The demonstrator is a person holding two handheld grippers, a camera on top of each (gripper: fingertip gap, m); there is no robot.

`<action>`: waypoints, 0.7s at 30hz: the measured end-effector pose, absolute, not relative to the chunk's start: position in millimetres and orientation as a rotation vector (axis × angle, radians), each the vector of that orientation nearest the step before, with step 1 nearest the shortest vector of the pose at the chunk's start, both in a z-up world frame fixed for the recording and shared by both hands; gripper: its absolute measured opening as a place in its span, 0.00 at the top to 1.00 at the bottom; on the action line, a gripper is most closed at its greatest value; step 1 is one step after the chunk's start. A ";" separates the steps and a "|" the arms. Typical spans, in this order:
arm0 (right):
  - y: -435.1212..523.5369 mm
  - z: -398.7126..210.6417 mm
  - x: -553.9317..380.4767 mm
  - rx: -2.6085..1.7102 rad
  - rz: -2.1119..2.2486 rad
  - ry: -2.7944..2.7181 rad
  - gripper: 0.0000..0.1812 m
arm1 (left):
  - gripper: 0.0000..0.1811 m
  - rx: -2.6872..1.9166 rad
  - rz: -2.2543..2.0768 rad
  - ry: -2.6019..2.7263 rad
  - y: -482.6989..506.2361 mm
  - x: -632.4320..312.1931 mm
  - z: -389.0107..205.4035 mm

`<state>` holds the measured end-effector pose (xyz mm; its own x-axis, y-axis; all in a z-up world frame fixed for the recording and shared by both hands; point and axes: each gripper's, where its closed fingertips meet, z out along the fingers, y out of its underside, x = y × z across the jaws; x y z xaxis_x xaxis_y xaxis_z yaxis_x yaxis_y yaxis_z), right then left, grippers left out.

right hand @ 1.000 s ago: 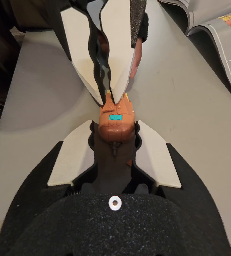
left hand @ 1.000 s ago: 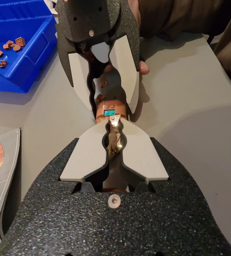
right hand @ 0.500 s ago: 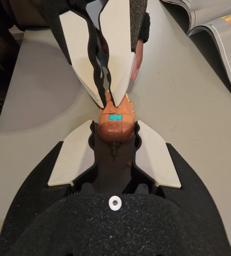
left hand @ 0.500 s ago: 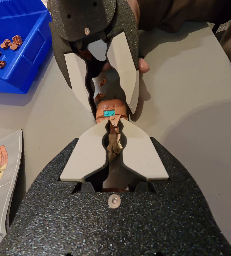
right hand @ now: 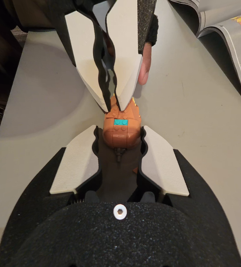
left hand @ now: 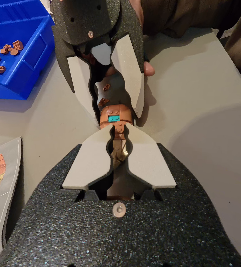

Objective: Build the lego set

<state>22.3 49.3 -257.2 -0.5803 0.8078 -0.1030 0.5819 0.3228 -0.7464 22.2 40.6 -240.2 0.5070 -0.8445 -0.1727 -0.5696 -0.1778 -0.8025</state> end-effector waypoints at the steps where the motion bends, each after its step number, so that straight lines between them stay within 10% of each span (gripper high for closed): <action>1: 49.3 -257.1 22.2 -1.251 1.116 -2.304 0.69 | 0.93 -1.868 -0.391 1.167 41.1 21.7 -240.0; 21: 50.1 -259.5 21.7 -1.260 1.090 -2.305 0.68 | 0.88 -1.898 -0.359 1.133 43.1 8.4 -242.1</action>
